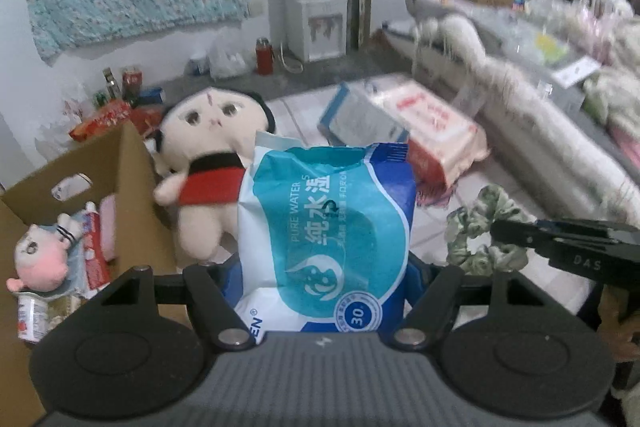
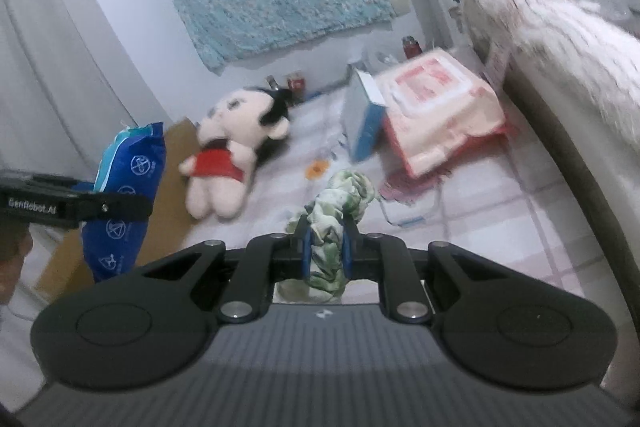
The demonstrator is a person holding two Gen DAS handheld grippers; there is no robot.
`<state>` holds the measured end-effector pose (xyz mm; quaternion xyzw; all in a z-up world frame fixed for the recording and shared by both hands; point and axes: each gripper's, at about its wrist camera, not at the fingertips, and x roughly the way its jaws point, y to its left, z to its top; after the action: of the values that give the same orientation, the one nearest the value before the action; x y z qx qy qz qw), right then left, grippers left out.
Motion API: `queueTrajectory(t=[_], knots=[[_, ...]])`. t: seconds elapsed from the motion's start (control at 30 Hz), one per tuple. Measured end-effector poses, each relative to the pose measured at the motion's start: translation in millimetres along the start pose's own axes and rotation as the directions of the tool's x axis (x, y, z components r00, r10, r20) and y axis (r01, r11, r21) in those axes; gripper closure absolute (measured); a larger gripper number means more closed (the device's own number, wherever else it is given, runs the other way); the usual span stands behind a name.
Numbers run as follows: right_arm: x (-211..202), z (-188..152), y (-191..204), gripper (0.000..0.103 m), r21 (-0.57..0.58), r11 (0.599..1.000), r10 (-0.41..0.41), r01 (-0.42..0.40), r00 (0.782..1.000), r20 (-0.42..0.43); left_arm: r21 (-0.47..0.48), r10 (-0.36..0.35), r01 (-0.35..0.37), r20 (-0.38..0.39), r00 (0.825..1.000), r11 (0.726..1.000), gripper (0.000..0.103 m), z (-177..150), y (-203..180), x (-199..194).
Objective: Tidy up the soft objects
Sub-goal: 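Lift the blue wet-wipes pack with the left tool while the right tool lifts the scrunchie, then lower the wet-wipes pack into the box with the left tool while the right tool carries the scrunchie over it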
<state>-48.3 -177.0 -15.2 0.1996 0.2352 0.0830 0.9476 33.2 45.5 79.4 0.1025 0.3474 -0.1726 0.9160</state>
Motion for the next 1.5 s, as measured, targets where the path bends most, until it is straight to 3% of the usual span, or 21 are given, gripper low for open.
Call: queueTrajectory(t=[0.13,0.33,0.47,0.6,0.8,1.0,1.07,1.23,1.37,1.4,1.5], knots=[[-8,21,25,0.090,-0.062,0.998,-0.011,0.011,1.000,0.003,-0.036,0.030,-0.028,0.063,0.998,0.999,0.030,5,21,-36],[5,58,63,0.090,-0.080,0.991,0.105,-0.104,0.995,0.002,-0.136,0.173,-0.158,0.114,0.978,0.978,0.030,4,79,-84],[29,79,103,0.090,-0.119,0.972,0.202,-0.204,0.979,-0.033,-0.216,0.260,-0.238,0.082,0.962,0.947,0.030,-6,125,-92],[65,95,147,0.090,-0.157,0.948,0.269,-0.277,0.960,-0.074,-0.257,0.296,-0.283,0.014,0.955,0.924,0.030,-14,167,-73],[115,107,199,0.090,-0.181,0.920,0.327,-0.348,0.935,-0.134,-0.250,0.227,-0.256,-0.139,0.964,0.934,0.030,-22,216,4],[152,110,238,0.090,-0.213,0.895,0.358,-0.392,0.916,-0.183,-0.267,0.125,-0.202,-0.280,0.952,0.942,0.030,-36,237,85],[163,110,247,0.090,-0.213,0.891,0.364,-0.401,0.911,-0.192,-0.308,0.091,-0.177,-0.272,0.958,0.935,0.030,-39,237,100],[181,105,253,0.090,-0.221,0.887,0.360,-0.404,0.908,-0.215,-0.430,0.013,-0.150,-0.305,0.952,0.890,0.024,-50,254,119],[184,104,257,0.090,-0.238,0.882,0.357,-0.406,0.907,-0.224,-0.419,0.027,-0.132,-0.246,0.969,0.898,0.011,-53,255,90],[186,105,257,0.090,-0.236,0.882,0.358,-0.407,0.906,-0.224,-0.419,0.024,-0.121,-0.231,0.973,0.900,0.014,-54,255,80],[187,107,255,0.090,-0.236,0.877,0.369,-0.419,0.901,-0.227,-0.487,-0.022,-0.088,-0.214,0.976,0.869,0.052,-65,267,65]])
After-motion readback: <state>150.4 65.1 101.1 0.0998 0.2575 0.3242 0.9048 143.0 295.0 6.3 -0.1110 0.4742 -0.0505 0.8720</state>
